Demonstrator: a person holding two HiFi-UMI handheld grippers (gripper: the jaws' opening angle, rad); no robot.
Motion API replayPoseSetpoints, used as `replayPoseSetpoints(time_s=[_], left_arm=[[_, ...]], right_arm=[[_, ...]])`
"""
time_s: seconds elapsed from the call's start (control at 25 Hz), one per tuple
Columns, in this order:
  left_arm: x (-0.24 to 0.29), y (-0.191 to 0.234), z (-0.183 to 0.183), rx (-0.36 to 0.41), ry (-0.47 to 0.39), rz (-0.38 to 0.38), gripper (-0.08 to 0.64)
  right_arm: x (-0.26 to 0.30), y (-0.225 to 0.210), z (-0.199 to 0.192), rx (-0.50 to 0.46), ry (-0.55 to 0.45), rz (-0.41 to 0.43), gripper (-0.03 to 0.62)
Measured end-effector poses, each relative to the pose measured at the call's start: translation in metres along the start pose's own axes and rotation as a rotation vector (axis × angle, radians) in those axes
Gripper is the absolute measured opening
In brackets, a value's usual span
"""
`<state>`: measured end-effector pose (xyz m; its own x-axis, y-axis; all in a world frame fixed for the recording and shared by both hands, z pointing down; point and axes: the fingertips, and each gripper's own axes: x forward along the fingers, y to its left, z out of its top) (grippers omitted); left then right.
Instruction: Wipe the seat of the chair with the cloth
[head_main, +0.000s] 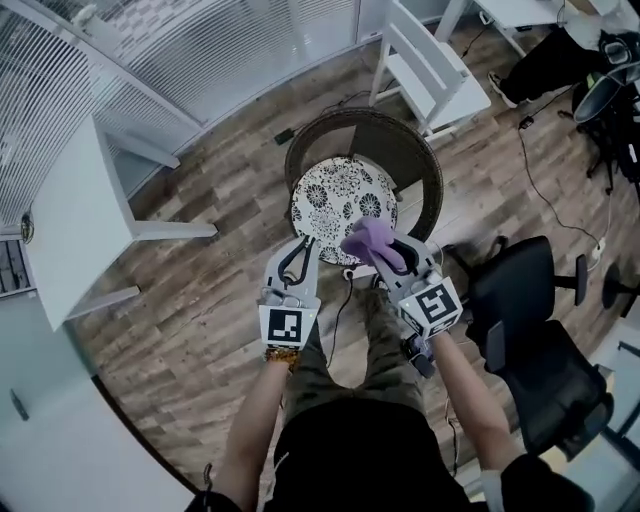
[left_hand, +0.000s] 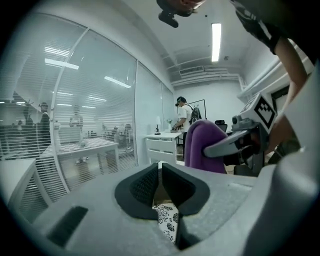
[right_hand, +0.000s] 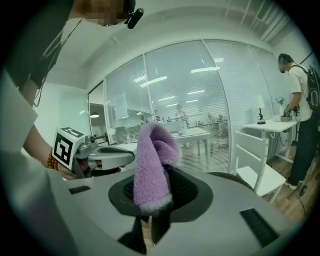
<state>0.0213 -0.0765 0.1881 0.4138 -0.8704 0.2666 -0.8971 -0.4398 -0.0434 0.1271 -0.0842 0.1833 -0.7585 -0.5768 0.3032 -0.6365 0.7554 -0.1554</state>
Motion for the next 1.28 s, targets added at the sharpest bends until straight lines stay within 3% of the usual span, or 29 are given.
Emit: replayPoseSetpoints(time_s=[0.44, 0.72, 1.0, 1.28], left_arm=[[0.026, 0.013, -0.081, -0.077, 0.023, -0.064, 0.032], [0.048, 0.013, -0.152, -0.066, 0.095, -0.052, 0.031], [0.065, -0.008, -0.225, -0.101, 0.158, -0.130, 0.031], [0.082, -0.023, -0.286, -0.108, 0.228, -0.161, 0.032]], right_arm=[[0.050, -0.016, -0.091, 0.075, 0.061, -0.019, 0.083], [0.069, -0.022, -0.151, 0.090, 0.110, 0.028, 0.084], [0.087, -0.033, -0.213, 0.099, 0.175, 0.039, 0.084], [0.106, -0.048, -0.270, 0.099, 0.229, 0.051, 0.084]])
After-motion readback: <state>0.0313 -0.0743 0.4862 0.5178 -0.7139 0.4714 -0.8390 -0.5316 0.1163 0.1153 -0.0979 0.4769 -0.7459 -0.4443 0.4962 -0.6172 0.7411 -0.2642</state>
